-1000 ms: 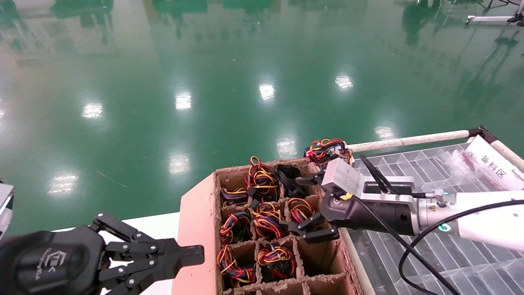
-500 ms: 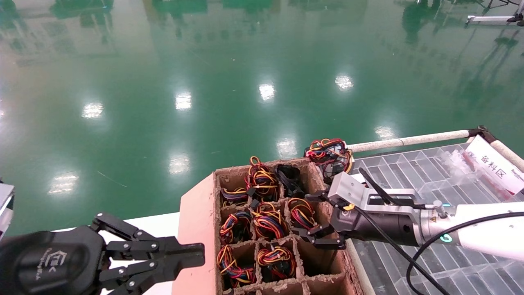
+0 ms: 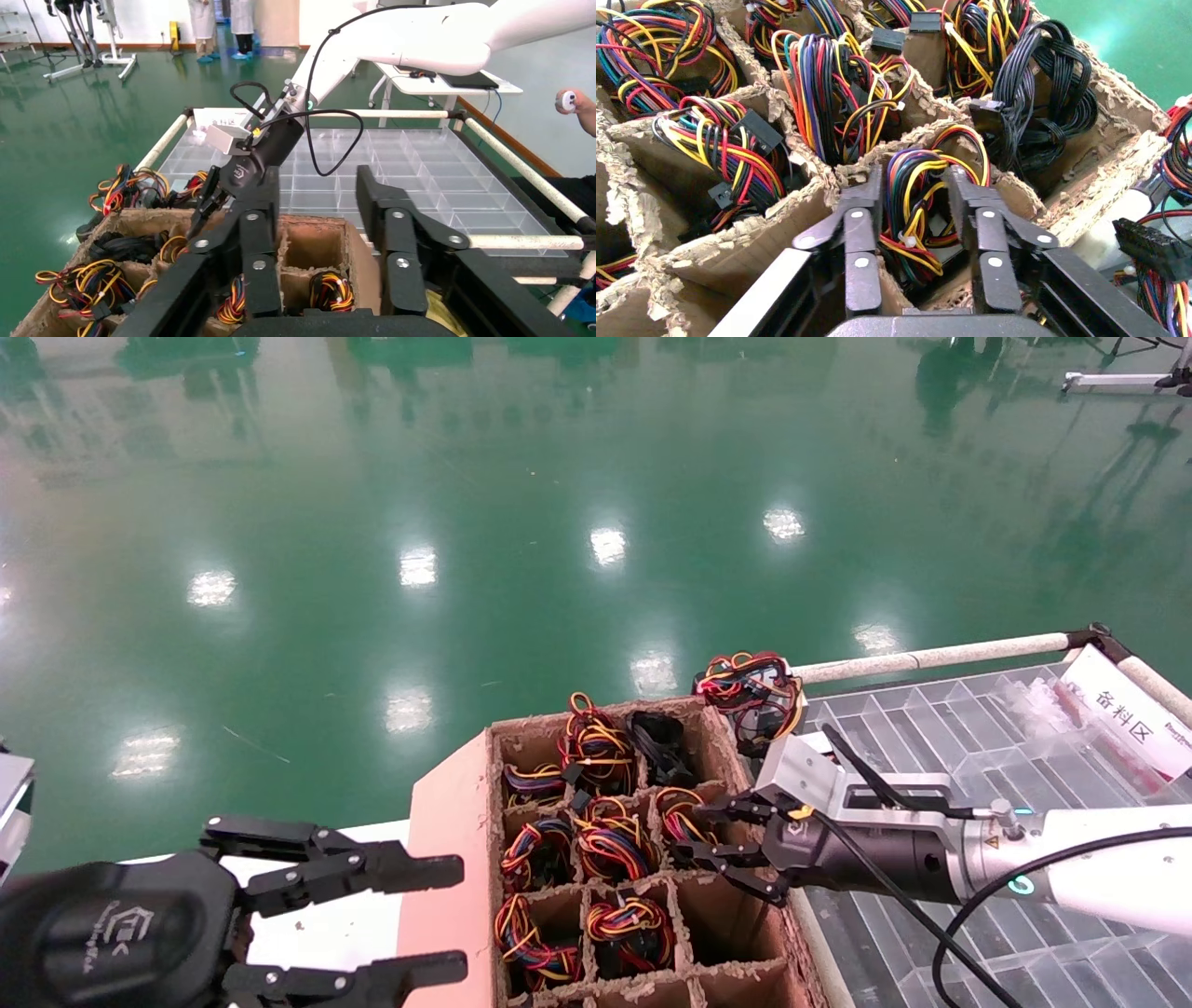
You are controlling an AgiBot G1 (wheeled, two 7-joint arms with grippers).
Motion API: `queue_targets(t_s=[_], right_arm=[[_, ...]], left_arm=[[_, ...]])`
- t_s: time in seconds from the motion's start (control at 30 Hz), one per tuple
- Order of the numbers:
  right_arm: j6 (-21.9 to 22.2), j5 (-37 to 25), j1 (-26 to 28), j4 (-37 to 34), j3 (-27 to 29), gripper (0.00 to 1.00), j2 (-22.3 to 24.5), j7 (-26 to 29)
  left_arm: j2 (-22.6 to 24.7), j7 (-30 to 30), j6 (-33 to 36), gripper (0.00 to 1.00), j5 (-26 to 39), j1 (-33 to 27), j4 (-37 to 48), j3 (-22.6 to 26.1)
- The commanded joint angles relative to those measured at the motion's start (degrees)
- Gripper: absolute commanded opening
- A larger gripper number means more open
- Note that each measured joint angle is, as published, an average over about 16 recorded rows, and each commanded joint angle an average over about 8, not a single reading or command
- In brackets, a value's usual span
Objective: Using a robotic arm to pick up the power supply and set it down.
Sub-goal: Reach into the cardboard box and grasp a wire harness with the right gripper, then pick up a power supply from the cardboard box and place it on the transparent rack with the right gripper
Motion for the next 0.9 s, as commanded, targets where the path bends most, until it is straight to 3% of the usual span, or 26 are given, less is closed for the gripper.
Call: queue_targets(t_s=[0.03,0.57,0.9], right_arm=[[0.02,-0.08,-0.07,-0.20,-0.05,0.00,0.01,0.00],[-0.70,2.34,-0.42,0.07,1.28,0.00,1.23,1.33],[-3.71,12.17,-0.94,2.35,6.63,0.00,4.47,3.30]], left_arm=[[0.00,0.00,0.00,1.00,0.00,0.00,0.00,0.00],[-0.01,0.02,-0.02,1.00,-0.02,-0.01,0.00,0.04],[-0.02,0.03,-0.02,1.00,-0.04,-0.01,0.00,0.06]])
